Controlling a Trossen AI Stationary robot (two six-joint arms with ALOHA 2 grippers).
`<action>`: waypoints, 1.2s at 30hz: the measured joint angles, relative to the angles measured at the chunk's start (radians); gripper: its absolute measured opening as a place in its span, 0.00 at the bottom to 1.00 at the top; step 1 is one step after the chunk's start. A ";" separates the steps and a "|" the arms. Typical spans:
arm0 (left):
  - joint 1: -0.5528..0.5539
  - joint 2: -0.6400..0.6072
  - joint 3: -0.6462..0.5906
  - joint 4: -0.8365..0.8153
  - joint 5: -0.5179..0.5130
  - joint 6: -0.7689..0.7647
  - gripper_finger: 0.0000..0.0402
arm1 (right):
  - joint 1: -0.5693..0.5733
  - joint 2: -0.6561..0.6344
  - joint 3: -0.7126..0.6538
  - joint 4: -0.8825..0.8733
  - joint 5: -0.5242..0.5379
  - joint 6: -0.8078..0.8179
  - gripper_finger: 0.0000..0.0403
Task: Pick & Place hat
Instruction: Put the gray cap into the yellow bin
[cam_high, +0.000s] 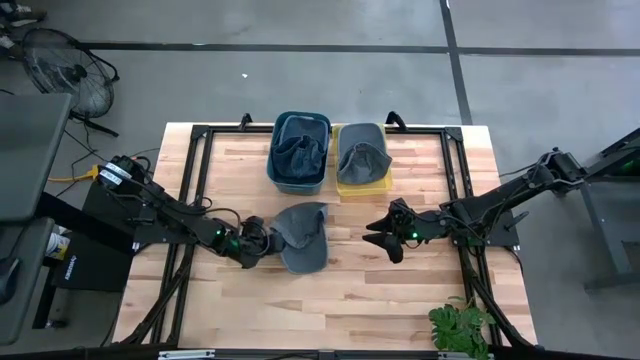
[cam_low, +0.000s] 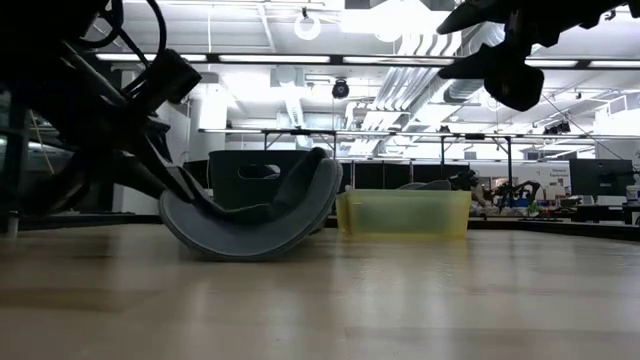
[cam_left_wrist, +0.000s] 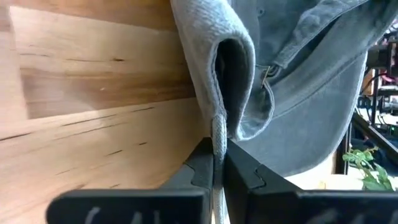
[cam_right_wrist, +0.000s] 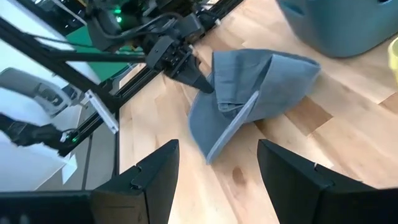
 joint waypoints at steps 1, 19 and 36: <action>0.000 0.000 0.000 0.011 0.003 0.018 0.02 | 0.000 0.000 0.000 0.000 -0.008 0.000 0.52; 0.000 -0.001 0.008 0.282 0.220 0.524 0.02 | -0.003 -0.032 0.000 0.008 -0.233 -0.094 0.52; 0.142 -0.001 0.386 -0.177 0.546 1.036 0.02 | -0.208 -0.084 0.011 0.029 -0.490 -0.258 0.52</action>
